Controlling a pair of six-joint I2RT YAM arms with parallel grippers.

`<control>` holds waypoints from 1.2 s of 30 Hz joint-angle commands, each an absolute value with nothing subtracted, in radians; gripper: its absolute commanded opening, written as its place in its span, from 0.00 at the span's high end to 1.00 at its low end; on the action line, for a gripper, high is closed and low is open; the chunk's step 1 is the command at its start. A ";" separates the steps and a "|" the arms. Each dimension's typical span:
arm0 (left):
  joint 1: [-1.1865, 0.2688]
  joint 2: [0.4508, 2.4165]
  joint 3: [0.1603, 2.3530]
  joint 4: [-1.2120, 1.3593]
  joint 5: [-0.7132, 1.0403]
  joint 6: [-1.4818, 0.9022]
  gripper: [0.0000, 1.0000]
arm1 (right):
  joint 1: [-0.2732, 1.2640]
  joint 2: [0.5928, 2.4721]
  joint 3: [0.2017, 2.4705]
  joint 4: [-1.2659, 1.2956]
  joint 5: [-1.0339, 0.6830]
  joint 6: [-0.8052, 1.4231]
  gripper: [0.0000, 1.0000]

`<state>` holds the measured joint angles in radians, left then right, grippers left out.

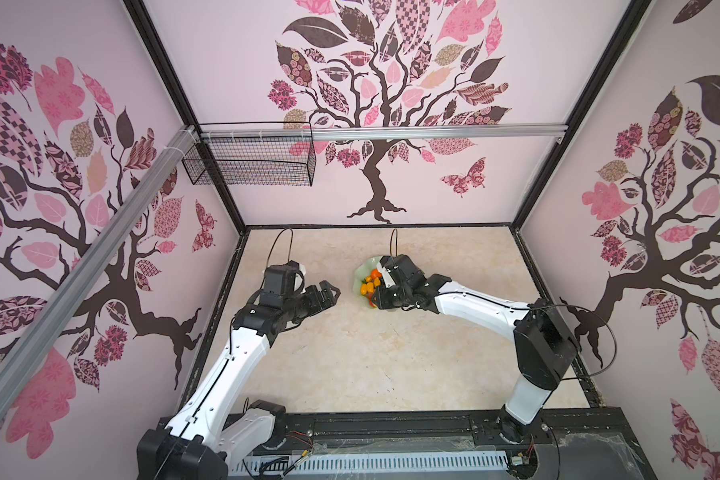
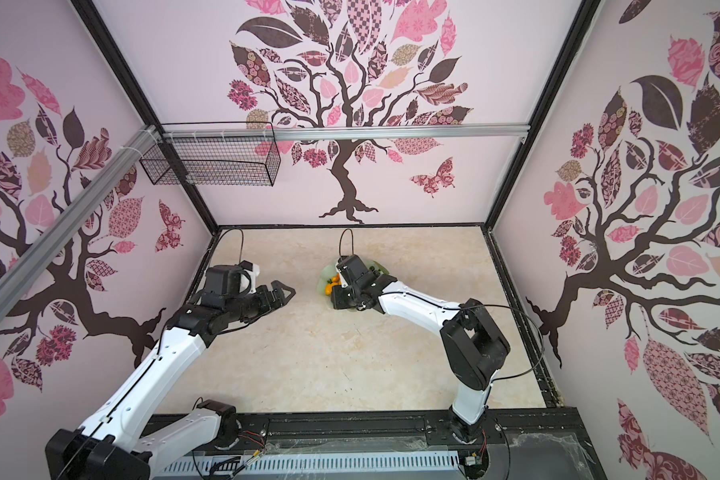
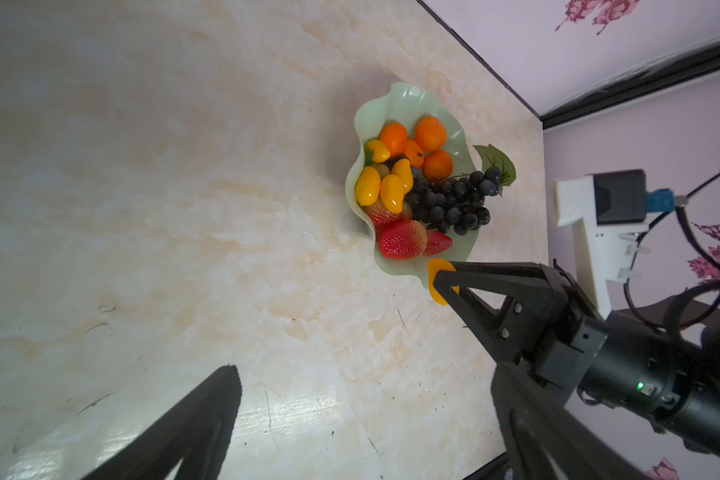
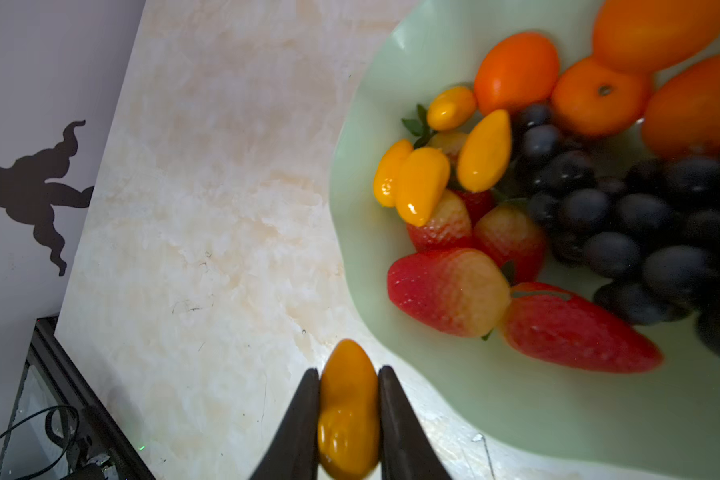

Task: Place and organize the fake fruits in the fruit bowl
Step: 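Lift the kumquat with the right gripper and carry it over the bowl, then lower the kumquat into the bowl and open the right gripper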

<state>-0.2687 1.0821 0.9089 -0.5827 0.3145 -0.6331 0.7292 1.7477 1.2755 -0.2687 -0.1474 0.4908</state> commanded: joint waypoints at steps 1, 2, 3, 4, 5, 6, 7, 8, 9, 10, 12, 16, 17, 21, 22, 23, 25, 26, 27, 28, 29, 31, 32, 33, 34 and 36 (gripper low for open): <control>-0.311 1.142 0.937 -0.448 0.292 -0.644 0.02 | 0.691 1.712 1.281 -0.266 -0.167 0.503 0.76; -0.320 1.169 0.946 -0.423 0.290 -0.642 0.02 | 0.682 1.717 1.290 -0.266 -0.170 0.504 0.76; -0.324 1.192 0.955 -0.411 0.289 -0.640 0.02 | 0.676 1.723 1.300 -0.268 -0.170 0.503 0.75; -0.327 1.218 0.967 -0.403 0.288 -0.640 0.02 | 0.671 1.736 1.316 -0.277 -0.169 0.502 0.75; -0.327 1.243 0.982 -0.394 0.289 -0.637 0.02 | 0.669 1.751 1.336 -0.285 -0.168 0.497 0.75; -0.328 1.257 0.991 -0.386 0.289 -0.634 0.02 | 0.669 1.765 1.352 -0.291 -0.167 0.493 0.75; -0.328 1.276 1.002 -0.373 0.292 -0.630 0.02 | 0.668 1.785 1.373 -0.298 -0.166 0.490 0.75; -0.328 1.293 1.007 -0.358 0.294 -0.626 0.02 | 0.668 1.807 1.395 -0.303 -0.166 0.486 0.75; -0.328 1.309 1.015 -0.348 0.298 -0.623 0.02 | 0.668 1.825 1.415 -0.309 -0.166 0.482 0.75; -0.328 1.328 1.023 -0.339 0.300 -0.623 0.02 | 0.668 1.851 1.443 -0.318 -0.165 0.480 0.75; -0.325 1.362 1.041 -0.332 0.294 -0.625 0.02 | 0.666 1.897 1.498 -0.335 -0.166 0.479 0.75; -0.307 1.397 1.046 -0.296 0.288 -0.642 0.02 | 0.666 1.996 1.614 -0.371 -0.176 0.468 0.75; -0.298 1.401 1.039 -0.278 0.293 -0.652 0.02 | 0.666 2.019 1.640 -0.378 -0.175 0.465 0.75; -0.247 1.419 1.029 -0.234 0.346 -0.672 0.02 | 0.667 2.094 1.729 -0.405 -0.162 0.453 0.75; -0.240 1.422 1.029 -0.234 0.352 -0.671 0.02 | 0.666 2.112 1.749 -0.409 -0.156 0.451 0.75; -0.235 1.422 1.030 -0.235 0.353 -0.668 0.02 | 0.666 2.131 1.770 -0.418 -0.151 0.448 0.75; -0.230 1.423 1.029 -0.240 0.353 -0.663 0.02 | 0.666 2.166 1.804 -0.434 -0.149 0.444 0.75; -0.229 1.424 1.027 -0.242 0.353 -0.663 0.02 | 0.666 2.182 1.820 -0.441 -0.148 0.442 0.75; -0.226 1.424 1.024 -0.242 0.354 -0.663 0.02 | 0.667 2.194 1.829 -0.445 -0.149 0.440 0.75; -0.224 1.423 1.020 -0.241 0.354 -0.664 0.02 | 0.666 2.206 1.839 -0.447 -0.147 0.438 0.75; -0.223 1.423 1.016 -0.240 0.354 -0.664 0.02 | 0.667 2.218 1.849 -0.452 -0.145 0.438 0.75; -0.221 1.425 1.012 -0.237 0.357 -0.667 0.02 | 0.667 2.240 1.871 -0.464 -0.142 0.433 0.75; -0.221 1.426 1.009 -0.238 0.360 -0.667 0.02 | 0.666 2.251 1.880 -0.468 -0.142 0.430 0.75; -0.219 1.427 1.008 -0.238 0.363 -0.667 0.02 | 0.666 2.259 1.890 -0.473 -0.141 0.427 0.75; -0.219 1.428 1.006 -0.237 0.366 -0.664 0.02 | 0.667 2.273 1.905 -0.482 -0.138 0.422 0.74; -0.218 1.429 1.006 -0.239 0.369 -0.664 0.02 | 0.667 2.289 1.927 -0.500 -0.135 0.416 0.73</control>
